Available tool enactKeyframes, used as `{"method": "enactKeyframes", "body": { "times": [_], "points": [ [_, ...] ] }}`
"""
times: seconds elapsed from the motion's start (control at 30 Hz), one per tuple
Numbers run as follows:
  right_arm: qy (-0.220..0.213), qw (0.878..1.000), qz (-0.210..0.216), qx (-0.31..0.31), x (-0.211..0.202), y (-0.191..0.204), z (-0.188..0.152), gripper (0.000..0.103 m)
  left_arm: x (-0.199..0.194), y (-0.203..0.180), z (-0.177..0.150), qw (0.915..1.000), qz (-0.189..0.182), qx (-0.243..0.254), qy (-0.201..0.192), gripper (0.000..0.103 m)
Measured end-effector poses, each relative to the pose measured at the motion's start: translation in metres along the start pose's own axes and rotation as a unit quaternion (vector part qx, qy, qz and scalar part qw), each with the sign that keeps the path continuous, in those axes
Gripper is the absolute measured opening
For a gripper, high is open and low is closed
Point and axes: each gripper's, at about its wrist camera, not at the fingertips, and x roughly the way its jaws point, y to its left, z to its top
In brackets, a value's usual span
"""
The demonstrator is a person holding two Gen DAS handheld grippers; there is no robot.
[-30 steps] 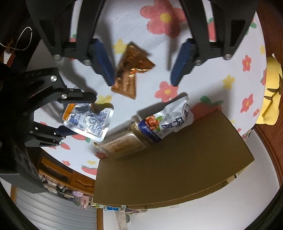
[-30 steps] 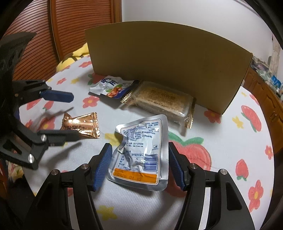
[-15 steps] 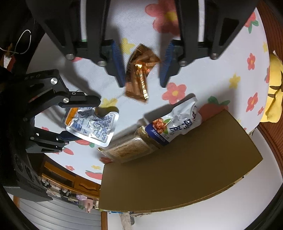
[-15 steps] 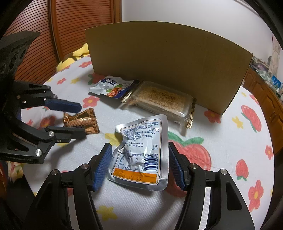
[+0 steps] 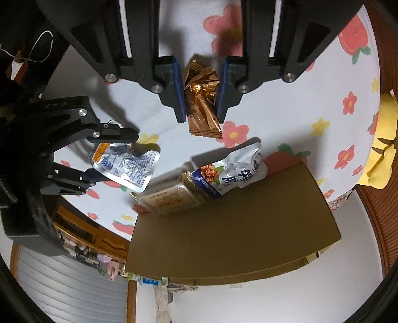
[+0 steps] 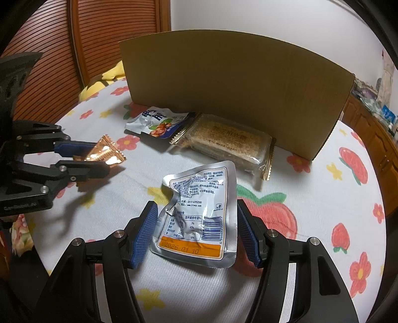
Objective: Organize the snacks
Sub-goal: 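Grasp the gold-wrapped candy with the left tool while the right tool grasps the silver pouch, then carry the gold candy and silver pouch over the box and open both tools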
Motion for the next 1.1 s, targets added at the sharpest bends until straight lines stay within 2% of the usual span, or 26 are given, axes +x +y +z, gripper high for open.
{"method": "enactKeyframes", "body": {
  "times": [0.17, 0.4, 0.47, 0.9, 1.1],
  "points": [
    [-0.004, 1.0, 0.001, 0.004, -0.001, -0.001, 0.0, 0.055, -0.005, -0.004, -0.003, 1.0, -0.006, 0.001, -0.007, 0.022],
    [-0.011, 0.999, 0.025, 0.023, -0.007, -0.009, 0.001, 0.045, -0.009, -0.003, -0.003, 0.9999, -0.003, 0.0, -0.014, 0.022],
    [-0.011, 0.999, 0.028, 0.024, -0.007, -0.01, 0.001, 0.022, -0.01, -0.004, -0.003, 0.9999, -0.003, -0.001, -0.016, 0.022],
    [-0.037, 0.999, 0.018, 0.013, -0.023, -0.004, -0.001, 0.021, -0.015, -0.004, 0.005, 0.9995, 0.0, -0.008, -0.031, 0.022],
    [-0.055, 0.998, 0.032, 0.02, -0.034, -0.007, 0.002, 0.021, -0.023, -0.003, 0.016, 0.9989, 0.003, -0.011, -0.046, 0.022]
  ]
}}
